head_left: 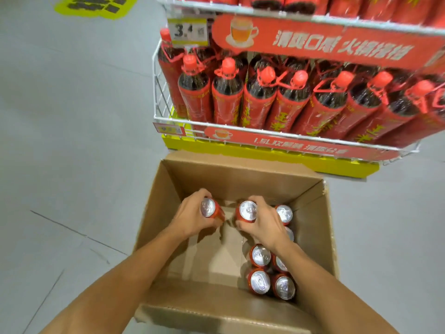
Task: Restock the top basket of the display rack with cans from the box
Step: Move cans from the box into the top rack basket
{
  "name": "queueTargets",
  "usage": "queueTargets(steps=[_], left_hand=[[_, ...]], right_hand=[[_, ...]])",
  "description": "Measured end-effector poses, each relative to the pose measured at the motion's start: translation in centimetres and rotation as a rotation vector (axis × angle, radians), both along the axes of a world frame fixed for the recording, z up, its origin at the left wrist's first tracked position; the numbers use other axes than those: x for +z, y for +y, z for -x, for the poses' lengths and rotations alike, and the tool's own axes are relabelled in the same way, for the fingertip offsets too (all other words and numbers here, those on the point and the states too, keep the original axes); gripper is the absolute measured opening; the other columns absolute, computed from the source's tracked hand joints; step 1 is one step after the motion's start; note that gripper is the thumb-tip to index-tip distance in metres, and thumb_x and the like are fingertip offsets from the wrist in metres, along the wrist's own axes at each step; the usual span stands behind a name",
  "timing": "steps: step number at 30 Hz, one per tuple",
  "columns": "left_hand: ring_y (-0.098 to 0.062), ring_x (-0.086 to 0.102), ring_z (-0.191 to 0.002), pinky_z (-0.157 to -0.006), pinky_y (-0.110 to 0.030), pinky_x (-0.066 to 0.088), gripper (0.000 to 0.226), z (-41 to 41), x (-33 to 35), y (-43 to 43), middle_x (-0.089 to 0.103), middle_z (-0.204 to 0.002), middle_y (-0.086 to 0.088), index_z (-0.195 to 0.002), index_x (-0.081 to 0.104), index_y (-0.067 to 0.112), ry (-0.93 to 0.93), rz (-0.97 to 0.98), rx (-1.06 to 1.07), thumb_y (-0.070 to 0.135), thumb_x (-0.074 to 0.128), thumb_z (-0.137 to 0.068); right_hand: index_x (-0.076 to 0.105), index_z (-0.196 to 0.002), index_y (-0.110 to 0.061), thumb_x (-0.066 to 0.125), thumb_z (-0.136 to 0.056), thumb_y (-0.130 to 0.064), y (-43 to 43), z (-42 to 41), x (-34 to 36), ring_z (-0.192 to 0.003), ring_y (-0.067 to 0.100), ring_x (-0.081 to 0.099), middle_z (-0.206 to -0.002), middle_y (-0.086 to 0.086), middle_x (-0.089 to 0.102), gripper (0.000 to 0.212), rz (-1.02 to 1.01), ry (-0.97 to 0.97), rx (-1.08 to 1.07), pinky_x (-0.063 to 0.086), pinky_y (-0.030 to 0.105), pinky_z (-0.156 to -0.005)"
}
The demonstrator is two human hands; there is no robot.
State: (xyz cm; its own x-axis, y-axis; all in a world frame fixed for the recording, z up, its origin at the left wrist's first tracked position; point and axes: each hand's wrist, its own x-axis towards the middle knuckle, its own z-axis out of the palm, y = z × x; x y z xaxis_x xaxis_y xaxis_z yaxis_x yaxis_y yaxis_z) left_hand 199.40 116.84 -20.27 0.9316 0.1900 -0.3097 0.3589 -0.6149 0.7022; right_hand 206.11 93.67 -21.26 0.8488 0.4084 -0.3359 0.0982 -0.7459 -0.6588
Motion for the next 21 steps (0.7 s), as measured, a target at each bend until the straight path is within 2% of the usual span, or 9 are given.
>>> queueTargets(steps=[4,6,9,12,13,15,17,19,21], left_hand=[[-0.007,0.062,-0.105,-0.095,-0.029,0.051,0.073,-0.1,13.5,1.0,0.063,-0.109,0.015,-0.118,0.068,0.026,-0.103,0.088,-0.073,0.045,0.082,-0.049],[-0.005,0.063,-0.111,-0.101,-0.030,0.051,0.073,-0.6,21.9,1.8,0.066,-0.118,0.016,-0.121,0.068,0.031,-0.120,0.146,-0.064,0.042,0.086,-0.051],[-0.009,0.068,-0.109,-0.096,-0.033,0.057,0.070,-1.9,36.7,2.8,0.070,-0.117,0.011,-0.120,0.068,0.029,-0.134,0.248,-0.058,0.022,0.095,-0.056],[-0.015,0.071,-0.098,-0.085,-0.027,0.059,0.063,-3.4,53.0,3.0,0.072,-0.106,-0.001,-0.113,0.064,0.016,-0.179,0.310,-0.074,0.001,0.094,-0.059],[-0.015,0.070,-0.094,-0.084,-0.029,0.058,0.060,-3.8,58.1,3.0,0.072,-0.103,-0.005,-0.110,0.063,0.012,-0.203,0.328,-0.085,-0.003,0.093,-0.060],[-0.012,0.068,-0.094,-0.087,-0.038,0.057,0.057,-4.8,67.9,3.0,0.072,-0.102,-0.008,-0.108,0.065,0.014,-0.261,0.327,-0.120,0.001,0.093,-0.061],[-0.011,0.069,-0.099,-0.091,-0.039,0.055,0.057,-5.9,76.7,2.9,0.074,-0.105,-0.002,-0.110,0.067,0.019,-0.313,0.336,-0.165,0.007,0.094,-0.061],[-0.008,0.069,-0.100,-0.091,-0.035,0.054,0.058,-6.9,84.2,2.5,0.075,-0.106,0.001,-0.111,0.069,0.023,-0.363,0.348,-0.192,0.010,0.094,-0.061],[-0.005,0.068,-0.095,-0.087,-0.027,0.054,0.058,-8.1,90.1,1.9,0.075,-0.103,0.003,-0.114,0.069,0.020,-0.419,0.349,-0.215,0.003,0.093,-0.064]], right_hand=[[0.055,-0.120,-0.037,0.086,-0.064,-0.056,-0.4,-0.5,14.4,-0.095,0.006,0.066,-0.102,-0.016,0.071,0.067,-0.083,-0.040,-0.023,0.055,0.032,-0.083],[0.060,-0.116,-0.036,0.088,-0.065,-0.055,-0.7,-1.2,23.5,-0.090,0.000,0.065,-0.097,-0.019,0.072,0.061,-0.118,-0.098,0.002,0.054,0.028,-0.081],[0.063,-0.115,-0.036,0.089,-0.065,-0.054,-0.6,-2.5,39.1,-0.092,0.001,0.066,-0.099,-0.020,0.073,0.059,-0.163,-0.175,0.032,0.053,0.029,-0.084],[0.063,-0.114,-0.039,0.085,-0.063,-0.061,-0.4,-3.7,55.1,-0.098,0.000,0.067,-0.105,-0.021,0.072,0.059,-0.217,-0.237,0.037,0.053,0.031,-0.090],[0.063,-0.114,-0.040,0.084,-0.063,-0.065,-0.3,-4.0,60.1,-0.101,0.000,0.067,-0.106,-0.024,0.071,0.060,-0.233,-0.261,0.040,0.052,0.031,-0.091],[0.061,-0.118,-0.039,0.083,-0.063,-0.067,-0.2,-4.7,69.8,-0.104,-0.003,0.065,-0.110,-0.030,0.068,0.065,-0.259,-0.329,0.035,0.051,0.026,-0.093],[0.060,-0.119,-0.039,0.087,-0.064,-0.062,-0.4,-5.4,78.3,-0.107,-0.010,0.062,-0.113,-0.032,0.065,0.066,-0.298,-0.396,0.028,0.047,0.014,-0.090],[0.058,-0.118,-0.037,0.092,-0.067,-0.054,-0.8,-6.0,85.5,-0.105,-0.017,0.058,-0.110,-0.031,0.065,0.063,-0.322,-0.442,0.019,0.042,0.005,-0.085],[0.061,-0.117,-0.033,0.094,-0.067,-0.048,-1.2,-6.7,91.2,-0.102,-0.013,0.062,-0.107,-0.025,0.069,0.061,-0.351,-0.469,0.000,0.046,0.008,-0.085]])
